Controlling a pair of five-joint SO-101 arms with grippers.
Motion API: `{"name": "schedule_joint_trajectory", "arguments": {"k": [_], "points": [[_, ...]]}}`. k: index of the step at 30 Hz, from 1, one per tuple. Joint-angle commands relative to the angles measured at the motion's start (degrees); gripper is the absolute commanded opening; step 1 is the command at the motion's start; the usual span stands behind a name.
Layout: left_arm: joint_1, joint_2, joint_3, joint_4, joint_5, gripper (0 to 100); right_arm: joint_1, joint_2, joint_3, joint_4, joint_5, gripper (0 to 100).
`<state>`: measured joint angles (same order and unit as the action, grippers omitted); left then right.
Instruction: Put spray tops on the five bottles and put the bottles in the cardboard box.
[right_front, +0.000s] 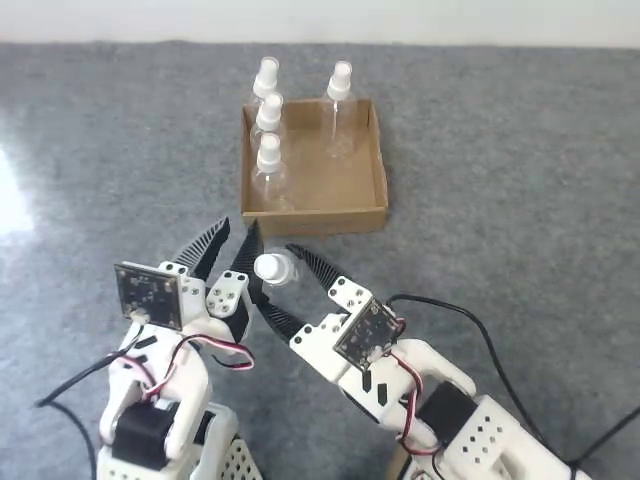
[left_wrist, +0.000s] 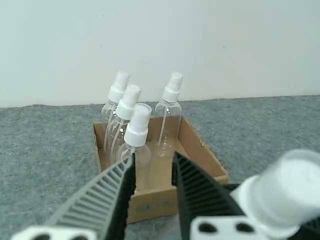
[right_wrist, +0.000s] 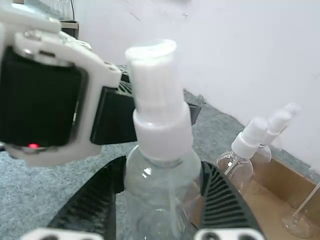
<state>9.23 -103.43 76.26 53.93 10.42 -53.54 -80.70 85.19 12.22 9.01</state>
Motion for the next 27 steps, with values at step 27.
{"name": "schedule_joint_trajectory", "arguments": {"k": [27], "points": [[-26.02, -0.88, -3.74, -1.41, -0.44, 12, 12.35, -0.04, 1.41, -1.27, -0.53, 5.9]]}}
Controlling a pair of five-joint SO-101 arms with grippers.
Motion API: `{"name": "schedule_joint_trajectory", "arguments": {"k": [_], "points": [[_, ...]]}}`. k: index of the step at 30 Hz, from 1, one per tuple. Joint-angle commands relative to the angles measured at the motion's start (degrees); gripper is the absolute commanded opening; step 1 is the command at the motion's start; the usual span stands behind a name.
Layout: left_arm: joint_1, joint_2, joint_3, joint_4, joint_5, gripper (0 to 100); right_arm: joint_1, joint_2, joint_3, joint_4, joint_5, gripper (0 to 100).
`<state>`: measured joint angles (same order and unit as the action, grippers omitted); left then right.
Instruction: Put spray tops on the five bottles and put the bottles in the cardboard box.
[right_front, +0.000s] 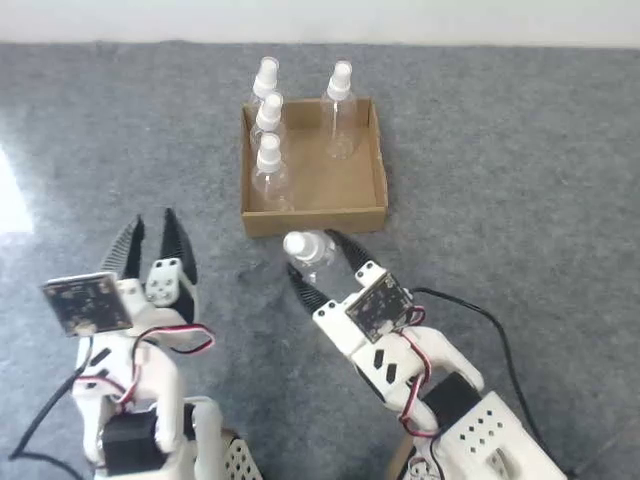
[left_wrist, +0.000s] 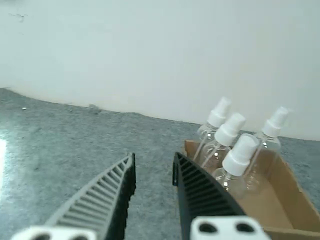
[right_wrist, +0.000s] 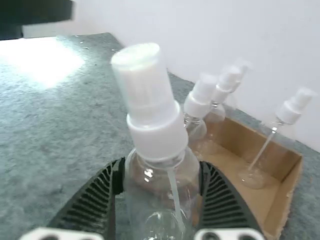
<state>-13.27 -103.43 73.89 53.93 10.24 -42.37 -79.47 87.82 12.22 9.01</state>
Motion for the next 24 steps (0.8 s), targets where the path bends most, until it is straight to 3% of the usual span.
{"name": "schedule_joint_trajectory", "arguments": {"k": [1, 15, 24], "points": [[-4.13, -0.88, -0.57, -1.41, -0.26, 12, 1.19, -1.27, -1.23, -1.27, -0.53, 5.9], [-7.21, -0.88, 10.77, -2.46, -0.35, 12, 5.49, -1.27, -1.76, -1.36, -0.53, 5.9], [-7.38, -0.88, 19.38, -13.89, -0.35, 12, 9.71, -1.19, -4.48, -1.27, -4.66, 5.9]]}}
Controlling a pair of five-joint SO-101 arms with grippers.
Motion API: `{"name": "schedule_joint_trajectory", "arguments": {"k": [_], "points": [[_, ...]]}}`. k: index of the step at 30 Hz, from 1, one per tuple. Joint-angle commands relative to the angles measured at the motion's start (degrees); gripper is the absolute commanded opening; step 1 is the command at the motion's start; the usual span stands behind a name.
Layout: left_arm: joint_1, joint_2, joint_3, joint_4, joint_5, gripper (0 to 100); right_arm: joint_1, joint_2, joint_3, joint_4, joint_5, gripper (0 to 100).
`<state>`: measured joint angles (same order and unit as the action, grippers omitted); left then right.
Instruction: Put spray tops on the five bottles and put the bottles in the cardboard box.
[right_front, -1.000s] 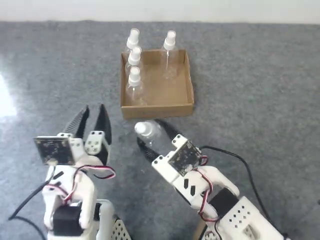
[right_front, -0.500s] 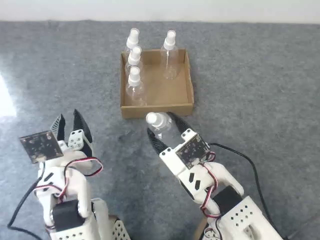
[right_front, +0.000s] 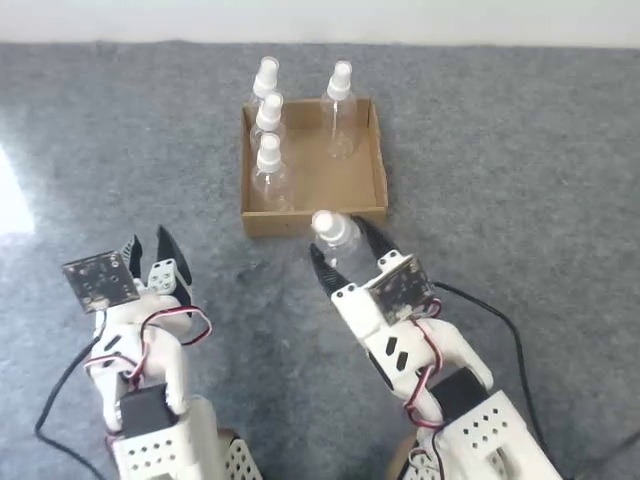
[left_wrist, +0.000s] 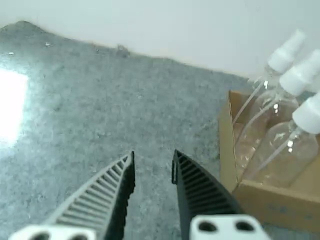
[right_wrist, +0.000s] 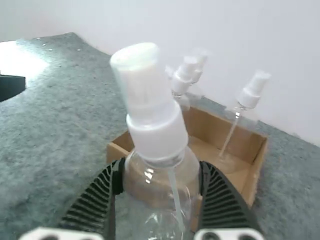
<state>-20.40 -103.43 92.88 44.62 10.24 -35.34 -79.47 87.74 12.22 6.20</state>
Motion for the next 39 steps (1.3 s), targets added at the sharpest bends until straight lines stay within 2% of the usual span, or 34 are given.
{"name": "schedule_joint_trajectory", "arguments": {"k": [1, 6, 23, 39], "points": [[-0.09, -0.88, 0.40, -4.31, -0.35, 12, 3.47, -1.19, -5.01, -1.27, -2.55, 5.8], [-0.26, -0.88, 0.66, -4.40, -0.35, 12, 5.32, -0.66, -7.56, -0.66, -5.80, 5.8], [-0.35, -0.88, 1.27, -4.40, -0.35, 12, 5.23, 0.22, -18.64, 0.84, -5.71, 5.8], [-0.44, -0.88, 1.45, -4.31, -2.81, 12, 5.49, 31.69, -38.77, 1.10, -5.71, 5.8]]}}
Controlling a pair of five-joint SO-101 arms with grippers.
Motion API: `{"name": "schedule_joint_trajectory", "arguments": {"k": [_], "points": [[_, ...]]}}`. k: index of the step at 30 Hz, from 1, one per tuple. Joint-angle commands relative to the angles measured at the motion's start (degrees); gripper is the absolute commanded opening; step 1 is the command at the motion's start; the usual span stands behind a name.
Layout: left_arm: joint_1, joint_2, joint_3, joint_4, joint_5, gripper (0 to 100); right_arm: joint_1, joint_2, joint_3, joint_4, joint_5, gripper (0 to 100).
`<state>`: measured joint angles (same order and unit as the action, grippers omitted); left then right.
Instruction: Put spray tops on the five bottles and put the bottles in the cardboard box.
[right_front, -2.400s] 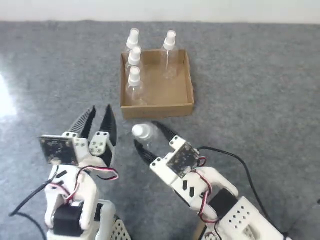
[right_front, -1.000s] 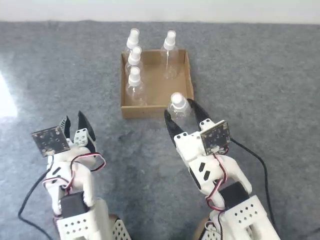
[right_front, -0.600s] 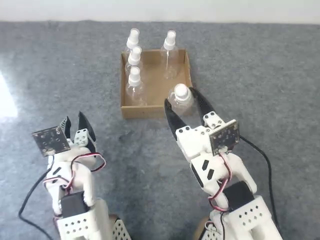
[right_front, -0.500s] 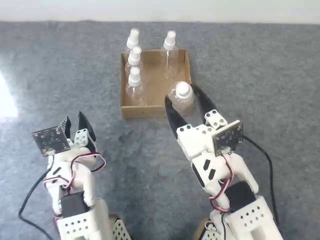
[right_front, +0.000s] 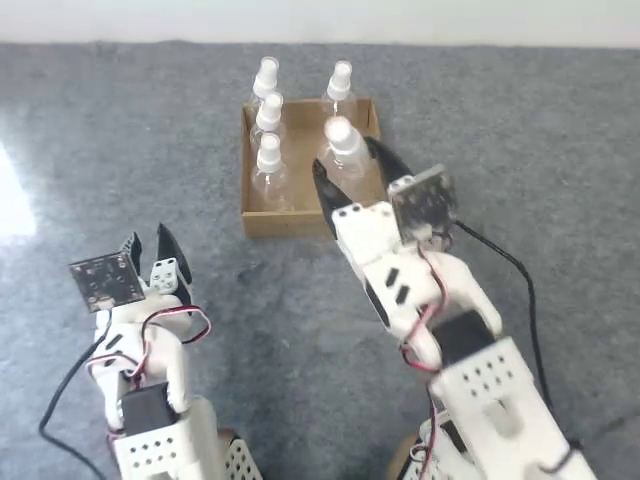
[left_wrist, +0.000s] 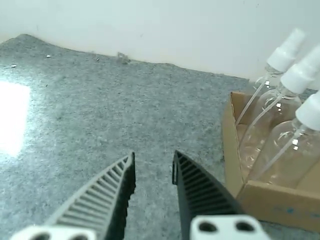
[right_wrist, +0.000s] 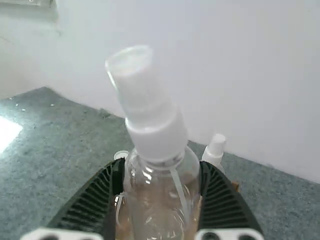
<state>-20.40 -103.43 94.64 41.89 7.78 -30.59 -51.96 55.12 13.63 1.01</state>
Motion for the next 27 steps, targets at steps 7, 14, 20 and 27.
{"name": "schedule_joint_trajectory", "arguments": {"k": [7, 14, 20, 27], "points": [[-0.44, -0.88, -0.31, -1.58, -0.35, 12, 4.18, 14.90, -9.41, -8.84, -0.53, 5.8], [-0.44, -0.88, -0.22, -1.58, -0.53, 12, 5.58, 24.13, -9.41, -16.40, -0.53, 5.8], [-0.44, -0.88, -0.22, -1.58, -0.53, 12, 5.76, 30.46, -9.41, -20.53, -0.88, 6.1], [-0.44, -0.88, -0.22, -1.58, -0.62, 12, 5.76, 36.70, -9.76, -23.16, -0.88, 5.9]]}}
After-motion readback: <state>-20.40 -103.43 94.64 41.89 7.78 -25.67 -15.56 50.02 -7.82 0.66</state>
